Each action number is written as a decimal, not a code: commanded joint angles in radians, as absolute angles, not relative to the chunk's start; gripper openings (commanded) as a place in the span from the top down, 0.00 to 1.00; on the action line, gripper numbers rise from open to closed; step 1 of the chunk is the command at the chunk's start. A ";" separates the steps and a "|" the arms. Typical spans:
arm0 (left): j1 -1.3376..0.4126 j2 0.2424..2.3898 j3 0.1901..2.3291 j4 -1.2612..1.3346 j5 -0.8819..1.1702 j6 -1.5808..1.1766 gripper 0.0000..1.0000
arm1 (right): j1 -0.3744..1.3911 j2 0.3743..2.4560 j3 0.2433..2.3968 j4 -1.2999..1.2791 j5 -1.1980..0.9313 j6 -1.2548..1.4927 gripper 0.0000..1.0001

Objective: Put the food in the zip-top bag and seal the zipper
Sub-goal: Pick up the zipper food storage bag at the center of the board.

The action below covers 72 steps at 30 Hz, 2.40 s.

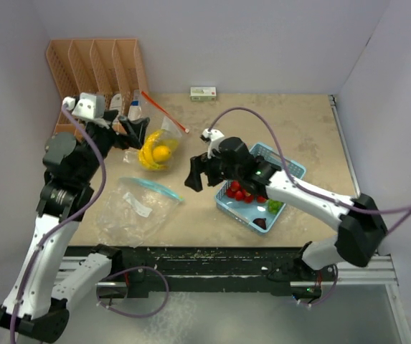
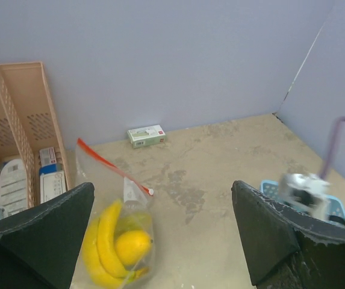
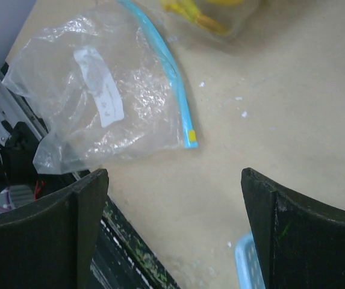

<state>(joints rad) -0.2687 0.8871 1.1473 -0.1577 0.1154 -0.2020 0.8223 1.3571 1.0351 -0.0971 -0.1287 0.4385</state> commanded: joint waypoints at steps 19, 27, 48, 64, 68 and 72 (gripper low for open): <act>-0.268 0.692 1.028 -0.454 0.101 -0.257 0.01 | 0.856 1.991 1.275 0.206 -0.386 0.522 0.40; -0.268 0.687 1.017 -0.469 0.097 -0.241 0.01 | 0.869 2.024 1.282 0.273 -0.451 0.535 0.44; -0.268 0.676 0.996 -0.476 0.103 -0.250 0.01 | 0.913 2.124 1.319 0.449 -0.667 0.616 0.57; -0.268 0.670 0.995 -0.486 0.103 -0.249 0.01 | 0.999 2.192 1.389 0.435 -0.588 0.660 0.67; -0.268 0.665 0.993 -0.493 0.103 -0.249 0.01 | 1.009 2.208 1.404 0.390 -0.523 0.661 0.89; -0.268 0.665 0.994 -0.495 0.103 -0.252 0.01 | 1.011 2.197 1.400 0.375 -0.496 0.660 1.00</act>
